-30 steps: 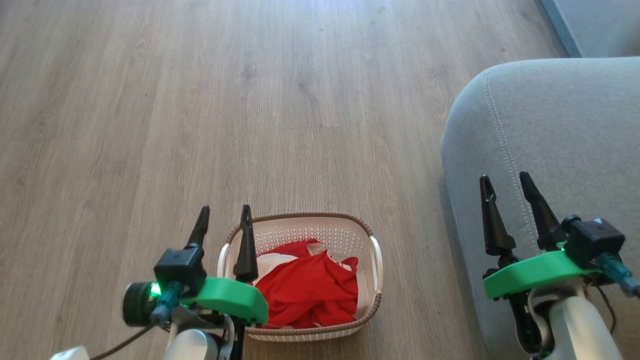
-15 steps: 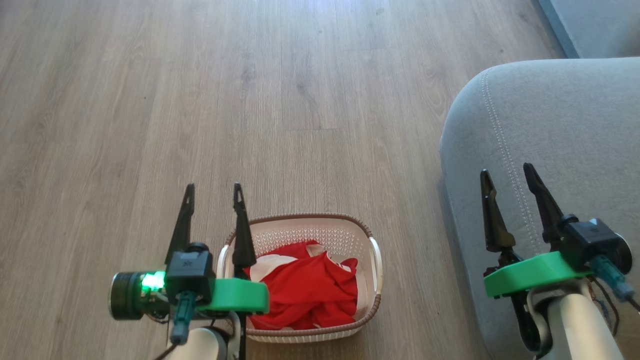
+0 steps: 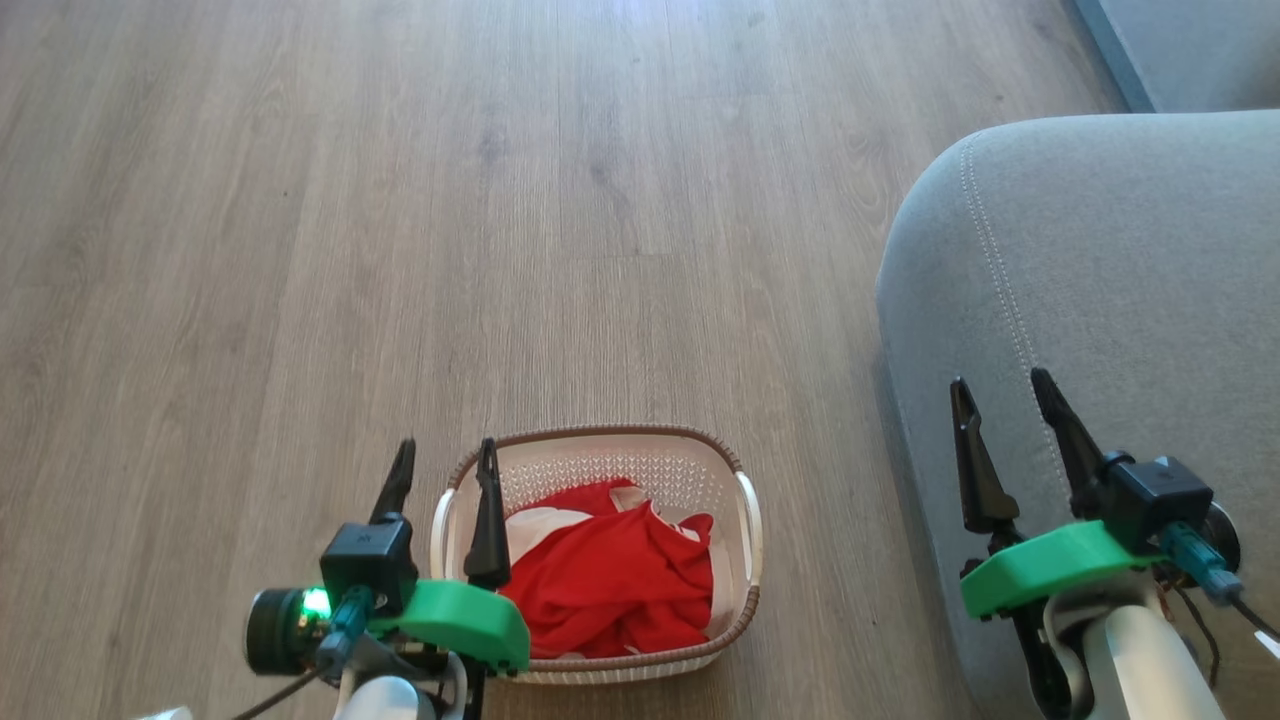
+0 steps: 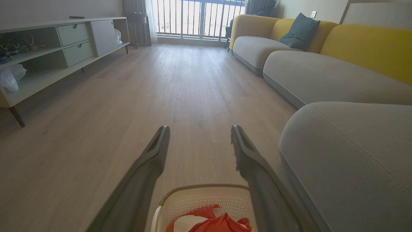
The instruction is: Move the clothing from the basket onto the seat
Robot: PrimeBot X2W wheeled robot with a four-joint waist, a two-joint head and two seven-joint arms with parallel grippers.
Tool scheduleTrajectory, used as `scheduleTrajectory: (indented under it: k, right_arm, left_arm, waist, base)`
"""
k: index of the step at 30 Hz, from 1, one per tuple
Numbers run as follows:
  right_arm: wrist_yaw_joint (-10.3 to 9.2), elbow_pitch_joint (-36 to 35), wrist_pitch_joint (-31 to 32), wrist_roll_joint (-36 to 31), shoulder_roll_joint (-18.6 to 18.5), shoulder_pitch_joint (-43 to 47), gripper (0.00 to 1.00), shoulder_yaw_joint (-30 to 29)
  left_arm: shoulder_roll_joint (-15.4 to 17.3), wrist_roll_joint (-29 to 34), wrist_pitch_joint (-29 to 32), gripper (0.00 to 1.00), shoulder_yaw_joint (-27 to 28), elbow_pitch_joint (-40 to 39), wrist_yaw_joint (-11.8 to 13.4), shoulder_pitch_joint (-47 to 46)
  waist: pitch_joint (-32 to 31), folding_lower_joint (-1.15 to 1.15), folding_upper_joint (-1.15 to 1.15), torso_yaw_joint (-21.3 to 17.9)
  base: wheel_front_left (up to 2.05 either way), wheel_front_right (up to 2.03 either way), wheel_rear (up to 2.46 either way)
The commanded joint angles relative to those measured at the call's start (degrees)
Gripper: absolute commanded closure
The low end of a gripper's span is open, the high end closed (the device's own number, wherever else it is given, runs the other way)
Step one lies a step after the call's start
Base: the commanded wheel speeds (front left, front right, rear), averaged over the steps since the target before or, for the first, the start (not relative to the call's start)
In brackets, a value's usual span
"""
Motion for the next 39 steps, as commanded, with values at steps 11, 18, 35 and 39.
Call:
scheduleTrajectory:
  k: [11,18,35,39]
  right_arm:
    - [0.00,2.33,-0.54,0.45,0.04,-3.06,0.00,0.88]
    - [0.00,2.69,-0.54,0.30,0.05,-3.24,0.00,0.77]
    - [0.00,2.78,-0.54,-0.04,0.05,-3.27,0.00,0.60]
    - [0.00,2.81,-0.54,-0.07,0.05,-3.23,0.00,0.71]
  left_arm:
    - [0.36,-1.37,-0.32,0.00,1.48,1.59,-3.11,-1.86]
    - [0.36,-1.58,-0.32,0.00,1.28,1.87,-3.46,-1.88]
    - [0.36,-2.11,-0.32,0.00,0.79,3.15,-4.16,-1.76]
    - [0.36,-2.04,-0.32,0.00,0.79,2.90,-4.02,-1.72]
  waist:
    - [0.39,0.00,0.00,-0.17]
    - [0.34,0.00,0.00,-0.08]
    - [0.21,0.00,0.00,0.24]
    - [0.32,0.00,0.00,0.23]
  base:
    - [0.00,0.00,0.00]
    - [0.00,0.00,0.00]
    - [0.00,0.00,0.00]
    - [0.00,0.00,0.00]
